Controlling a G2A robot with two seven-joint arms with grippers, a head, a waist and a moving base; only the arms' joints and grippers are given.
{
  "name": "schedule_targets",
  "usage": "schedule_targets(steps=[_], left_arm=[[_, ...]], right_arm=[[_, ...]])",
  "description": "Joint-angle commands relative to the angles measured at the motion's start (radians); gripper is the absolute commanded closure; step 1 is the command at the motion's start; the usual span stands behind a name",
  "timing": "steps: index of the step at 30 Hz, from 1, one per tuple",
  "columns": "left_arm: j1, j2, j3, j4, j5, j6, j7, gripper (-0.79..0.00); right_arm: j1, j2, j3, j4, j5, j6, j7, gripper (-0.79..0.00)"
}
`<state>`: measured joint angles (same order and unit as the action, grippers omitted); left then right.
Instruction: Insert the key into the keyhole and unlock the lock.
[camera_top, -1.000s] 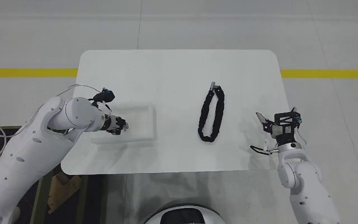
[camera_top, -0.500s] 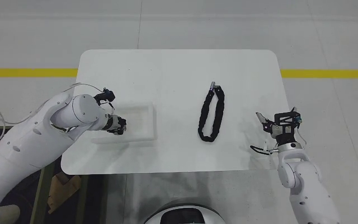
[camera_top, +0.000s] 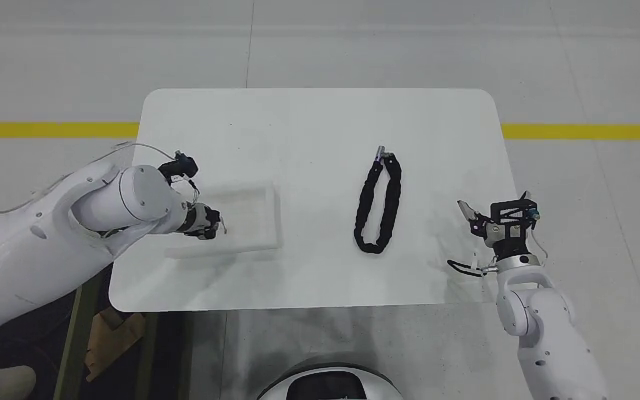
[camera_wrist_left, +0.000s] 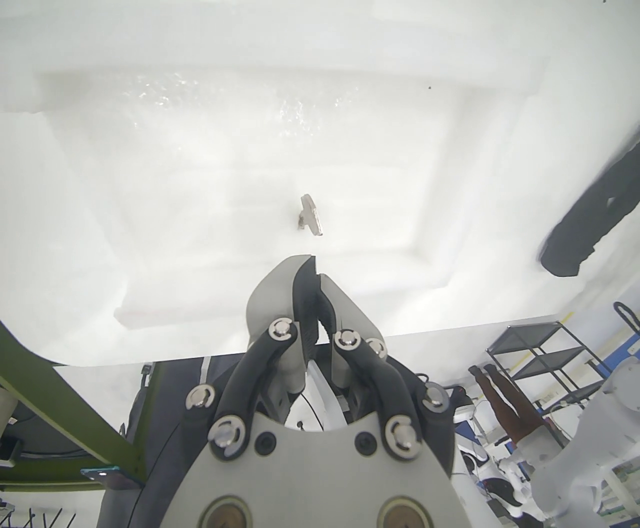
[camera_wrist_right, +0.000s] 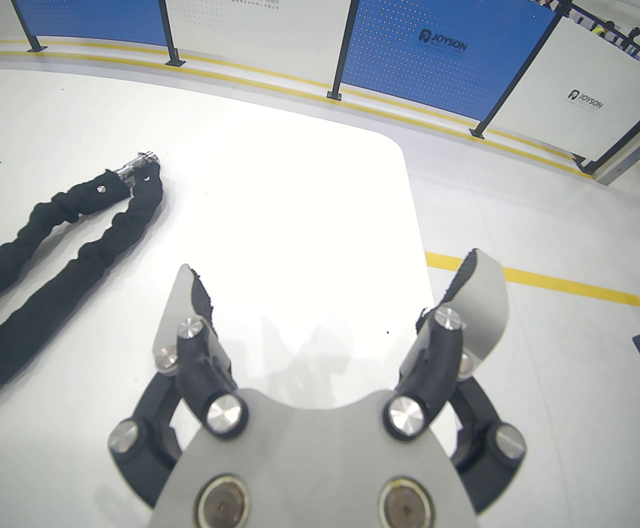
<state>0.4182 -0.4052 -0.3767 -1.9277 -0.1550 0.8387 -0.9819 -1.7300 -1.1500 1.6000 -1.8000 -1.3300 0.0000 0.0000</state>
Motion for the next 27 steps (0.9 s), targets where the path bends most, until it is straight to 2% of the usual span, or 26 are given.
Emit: schedule_targets(steps=[1,6,8,12,16,18,21,24,27], left_arm=[[-0.032,0.014,0.018,-0.023,-0.028,0.021,0.021,0.000],[-0.102,0.053,0.038,-0.059,-0.118,0.025,0.026,0.000],[-0.133,0.073,0.021,-0.060,-0.143,0.015,0.015,0.000],[-0.146,0.104,-0.026,-0.062,-0.201,-0.025,-0.008,0.000],[-0.102,0.140,-0.074,-0.005,-0.341,-0.205,0.035,0.000],[-0.065,0.158,-0.093,0.041,-0.443,-0.332,0.065,0.000],[-0.001,0.182,-0.099,0.135,-0.590,-0.553,0.037,0.000],[0.049,0.190,-0.098,0.219,-0.687,-0.710,0.005,0.000],[0.096,0.185,-0.090,0.277,-0.773,-0.846,-0.013,0.000]], right_arm=[[0.000,0.000,0.000,0.000,0.000,0.000,0.000,-0.785],[0.000,0.000,0.000,0.000,0.000,0.000,0.000,-0.785],[0.000,0.000,0.000,0.000,0.000,0.000,0.000,-0.785],[0.000,0.000,0.000,0.000,0.000,0.000,0.000,-0.785],[0.000,0.000,0.000,0.000,0.000,0.000,0.000,-0.785],[0.000,0.000,0.000,0.000,0.000,0.000,0.000,-0.785],[0.000,0.000,0.000,0.000,0.000,0.000,0.000,-0.785],[0.000,0.000,0.000,0.000,0.000,0.000,0.000,-0.785],[0.000,0.000,0.000,0.000,0.000,0.000,0.000,-0.785]])
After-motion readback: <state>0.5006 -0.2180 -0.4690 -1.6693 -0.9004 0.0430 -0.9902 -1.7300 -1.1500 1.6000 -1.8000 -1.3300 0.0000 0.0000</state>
